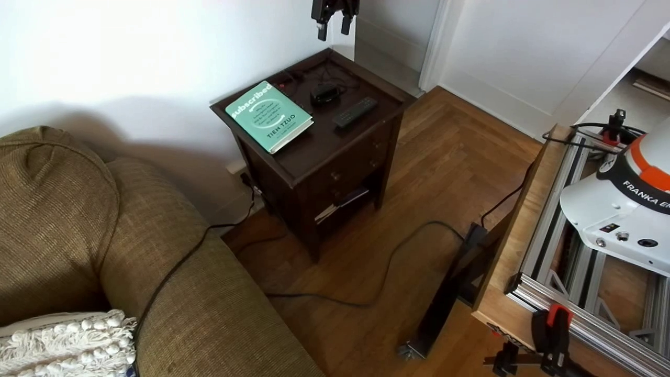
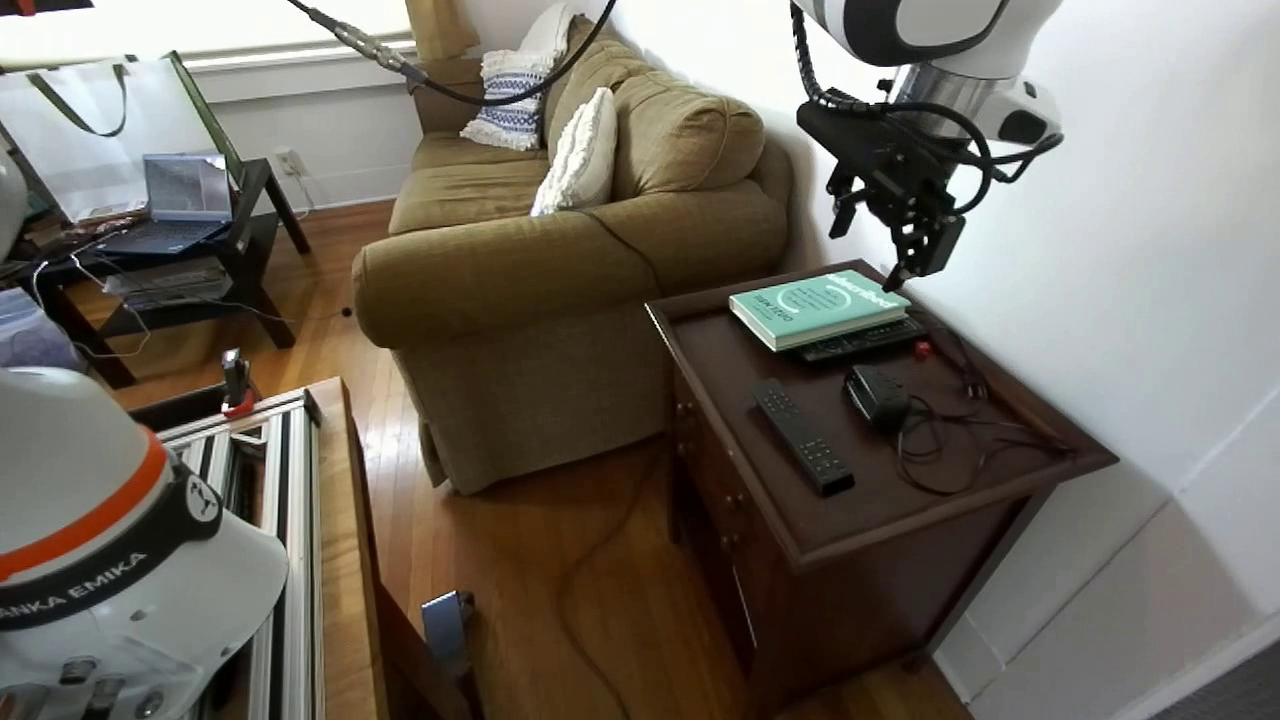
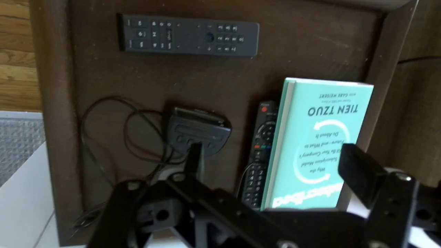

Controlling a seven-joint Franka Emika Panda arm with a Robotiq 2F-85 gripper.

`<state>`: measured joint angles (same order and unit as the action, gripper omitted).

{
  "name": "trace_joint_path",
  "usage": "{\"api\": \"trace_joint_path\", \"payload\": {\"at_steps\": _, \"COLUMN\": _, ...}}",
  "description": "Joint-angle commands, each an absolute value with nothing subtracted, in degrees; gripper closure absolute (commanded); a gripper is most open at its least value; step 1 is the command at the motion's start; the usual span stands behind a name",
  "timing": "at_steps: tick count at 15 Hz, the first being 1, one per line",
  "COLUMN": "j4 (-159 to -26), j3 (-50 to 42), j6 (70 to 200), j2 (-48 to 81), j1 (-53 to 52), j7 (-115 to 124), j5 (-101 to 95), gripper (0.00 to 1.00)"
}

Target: Move the book to the left

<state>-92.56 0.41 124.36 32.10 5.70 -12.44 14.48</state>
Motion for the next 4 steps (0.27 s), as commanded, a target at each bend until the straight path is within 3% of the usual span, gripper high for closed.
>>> {"api": "trace_joint_path", "payload": {"at_steps": 1, "j4": -93.9, "j3": 1.3, "j6": 124.8, "j2": 31.0, "j1": 7.8, "j7": -13.4, "j5": 16.1, "gripper": 0.0}}
{"api": "trace_joint_path", "payload": {"at_steps": 4, "j4": -96.5, "j3": 1.8, "j6": 124.5, "j2": 28.8, "j1": 11.2, "j7": -16.9, "j5": 19.8, "gripper": 0.0}}
